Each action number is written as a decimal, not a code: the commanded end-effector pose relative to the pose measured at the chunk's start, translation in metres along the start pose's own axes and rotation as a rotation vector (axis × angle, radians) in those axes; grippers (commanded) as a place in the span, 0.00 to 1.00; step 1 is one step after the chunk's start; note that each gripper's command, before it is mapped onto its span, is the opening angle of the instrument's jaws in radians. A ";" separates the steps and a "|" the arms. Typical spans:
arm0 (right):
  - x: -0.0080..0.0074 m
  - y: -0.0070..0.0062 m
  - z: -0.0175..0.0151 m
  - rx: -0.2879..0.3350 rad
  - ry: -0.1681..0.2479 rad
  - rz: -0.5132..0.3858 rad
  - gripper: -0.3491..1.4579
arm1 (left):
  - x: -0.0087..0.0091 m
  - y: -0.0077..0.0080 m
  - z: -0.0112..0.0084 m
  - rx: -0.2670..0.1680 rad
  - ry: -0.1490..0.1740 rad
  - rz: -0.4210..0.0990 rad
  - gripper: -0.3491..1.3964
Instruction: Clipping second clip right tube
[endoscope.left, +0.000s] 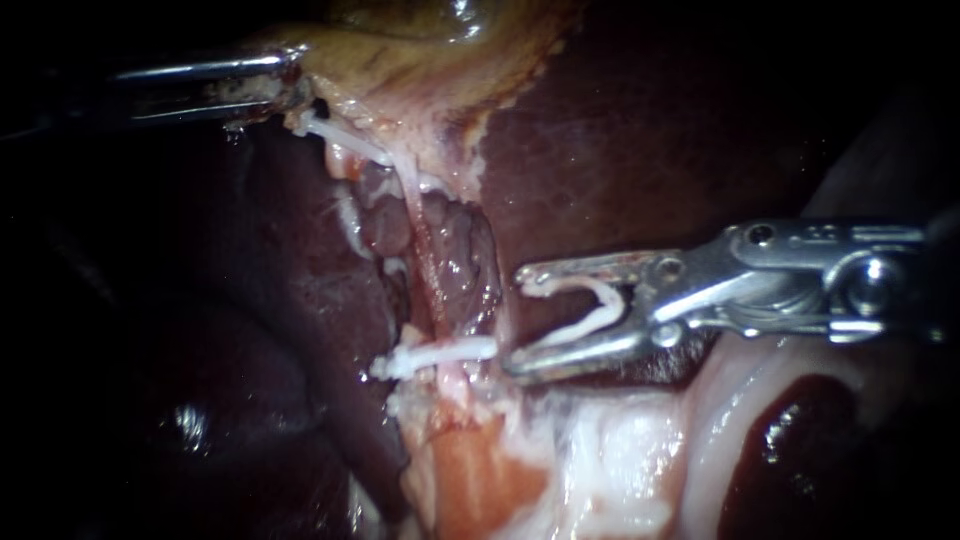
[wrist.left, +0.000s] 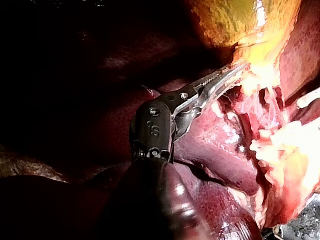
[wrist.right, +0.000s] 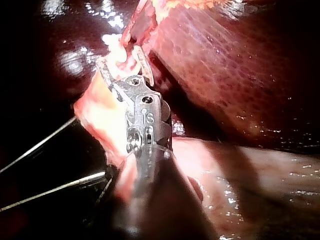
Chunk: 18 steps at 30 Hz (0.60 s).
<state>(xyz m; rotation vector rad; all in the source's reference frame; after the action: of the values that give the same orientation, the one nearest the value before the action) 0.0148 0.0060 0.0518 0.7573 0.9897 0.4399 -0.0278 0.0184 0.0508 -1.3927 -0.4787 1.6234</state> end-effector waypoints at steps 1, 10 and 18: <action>0.0001 0.0001 0.0004 0.002 -0.001 0.003 0.45 | 0.0000 0.0000 0.0000 0.000 0.000 0.000 0.00; 0.0003 0.0009 0.0045 -0.001 0.001 0.036 0.45 | -0.0001 0.0001 0.0002 0.001 0.000 0.001 0.00; 0.0000 0.0012 0.0063 0.015 0.016 0.063 0.46 | -0.0001 0.0002 0.0003 0.003 0.001 0.001 0.00</action>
<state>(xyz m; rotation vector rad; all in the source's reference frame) 0.0205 0.0045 0.0548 0.8054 0.9913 0.4967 -0.0282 0.0183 0.0508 -1.3921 -0.4754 1.6235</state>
